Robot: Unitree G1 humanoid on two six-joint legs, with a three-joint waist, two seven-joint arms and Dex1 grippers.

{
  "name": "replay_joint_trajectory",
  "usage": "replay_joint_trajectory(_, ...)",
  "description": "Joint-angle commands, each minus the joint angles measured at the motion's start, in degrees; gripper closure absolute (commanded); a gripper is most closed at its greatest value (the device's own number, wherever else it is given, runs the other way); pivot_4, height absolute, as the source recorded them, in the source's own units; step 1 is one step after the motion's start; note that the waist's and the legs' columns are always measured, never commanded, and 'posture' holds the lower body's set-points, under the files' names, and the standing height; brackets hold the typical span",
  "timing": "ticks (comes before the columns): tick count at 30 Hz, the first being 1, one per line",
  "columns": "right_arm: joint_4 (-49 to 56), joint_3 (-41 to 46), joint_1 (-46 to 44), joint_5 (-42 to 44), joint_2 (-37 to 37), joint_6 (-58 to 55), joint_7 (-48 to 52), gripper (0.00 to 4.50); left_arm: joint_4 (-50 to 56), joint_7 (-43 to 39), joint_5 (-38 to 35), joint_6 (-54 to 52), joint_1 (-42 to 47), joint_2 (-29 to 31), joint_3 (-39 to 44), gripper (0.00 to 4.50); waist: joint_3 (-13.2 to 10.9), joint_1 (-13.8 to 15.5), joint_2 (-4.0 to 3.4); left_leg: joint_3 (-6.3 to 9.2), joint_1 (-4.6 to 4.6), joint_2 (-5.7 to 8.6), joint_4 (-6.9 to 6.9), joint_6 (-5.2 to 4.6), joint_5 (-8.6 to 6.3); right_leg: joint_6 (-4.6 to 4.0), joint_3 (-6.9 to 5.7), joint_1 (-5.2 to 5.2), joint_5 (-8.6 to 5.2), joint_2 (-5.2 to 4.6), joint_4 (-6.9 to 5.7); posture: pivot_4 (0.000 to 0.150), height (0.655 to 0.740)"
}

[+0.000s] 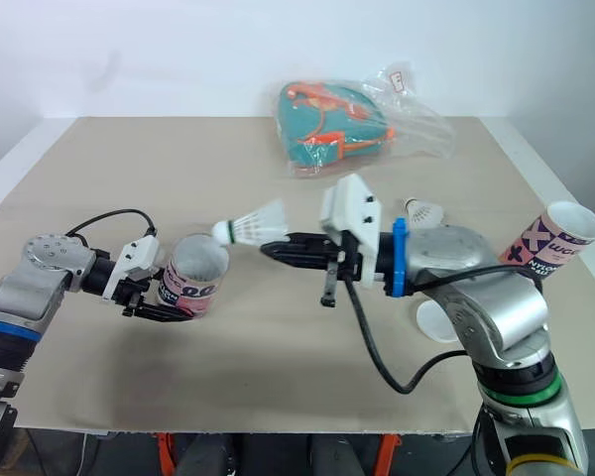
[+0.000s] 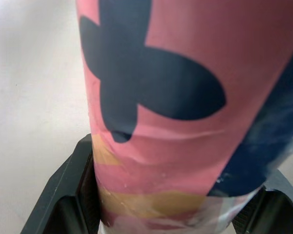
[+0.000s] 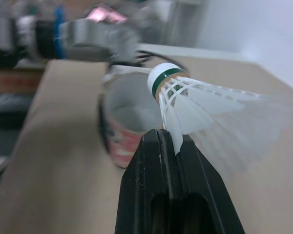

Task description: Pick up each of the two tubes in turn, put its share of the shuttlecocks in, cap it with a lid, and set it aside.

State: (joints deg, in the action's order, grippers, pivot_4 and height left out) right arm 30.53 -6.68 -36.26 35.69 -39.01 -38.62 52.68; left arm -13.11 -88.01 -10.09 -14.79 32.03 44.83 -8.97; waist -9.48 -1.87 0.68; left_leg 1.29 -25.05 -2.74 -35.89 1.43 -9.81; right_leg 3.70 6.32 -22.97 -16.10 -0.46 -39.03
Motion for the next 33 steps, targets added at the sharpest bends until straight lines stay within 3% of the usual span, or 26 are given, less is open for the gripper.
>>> replay_joint_trajectory(1,-2.49,-3.85,-2.62,-4.60,-0.36,4.01,3.14,4.44,-0.63,-0.31,0.95,0.06,-0.93,-1.36,-3.33,1.72,0.00,0.27,0.01,0.03,0.01,0.00,0.00,0.00,0.00,-0.01,-0.03,0.01,0.00,0.01,-0.01,0.150,0.7387)
replay_joint_trajectory(11,-9.23,-10.42,-8.35,-10.78,1.37,7.19,9.31,4.44,-0.68,0.11,1.15,-0.19,-1.02,-1.75,-3.25,1.72,0.00,0.57,0.00,0.01,-0.01,0.00,-0.07,0.00,0.00,0.00,-0.02,0.01,0.01,0.00,-0.02,0.150,0.7387)
replay_joint_trajectory(14,-11.20,-10.73,-10.18,-10.41,2.49,6.42,10.78,3.67,-0.73,0.18,1.14,-0.12,-1.10,-1.76,-3.20,1.72,0.00,0.60,0.00,0.01,-0.01,0.00,-0.08,0.00,0.00,0.00,-0.02,0.02,0.02,0.00,-0.02,0.150,0.7387)
replay_joint_trajectory(18,-11.21,-9.03,-11.33,-8.72,3.65,5.29,11.20,1.85,-0.67,0.10,1.06,-0.12,-1.35,-1.63,-3.14,1.72,0.00,0.62,0.00,0.01,-0.01,0.00,-0.08,0.00,0.00,0.00,-0.03,0.02,0.02,0.00,-0.02,0.150,0.7387)
replay_joint_trajectory(20,-10.72,-5.52,-11.22,-5.53,4.26,3.66,10.27,1.61,-0.70,-0.06,1.03,-0.06,-1.44,-1.57,-3.16,1.72,0.00,0.63,0.00,0.01,-0.01,0.00,-0.08,0.00,0.00,0.00,-0.03,0.01,0.02,0.00,-0.02,0.150,0.7387)
replay_joint_trajectory(29,-7.93,5.08,-2.87,-0.61,0.48,-0.28,6.44,1.61,-0.90,-0.41,1.04,0.28,-1.32,-1.56,-3.30,1.72,0.01,0.72,0.01,0.05,-0.01,0.00,-0.05,0.00,0.00,-0.05,-0.06,0.04,0.00,0.00,-0.03,0.150,0.7387)
replay_joint_trajectory(33,-9.48,9.98,4.85,-3.28,-1.32,-0.39,0.41,1.61,-0.93,-0.35,1.00,0.32,-1.27,-1.68,-3.28,1.72,0.01,0.72,0.01,0.04,-0.01,0.01,-0.05,0.00,0.00,-0.05,-0.05,0.04,-0.01,0.00,-0.03,0.150,0.7387)
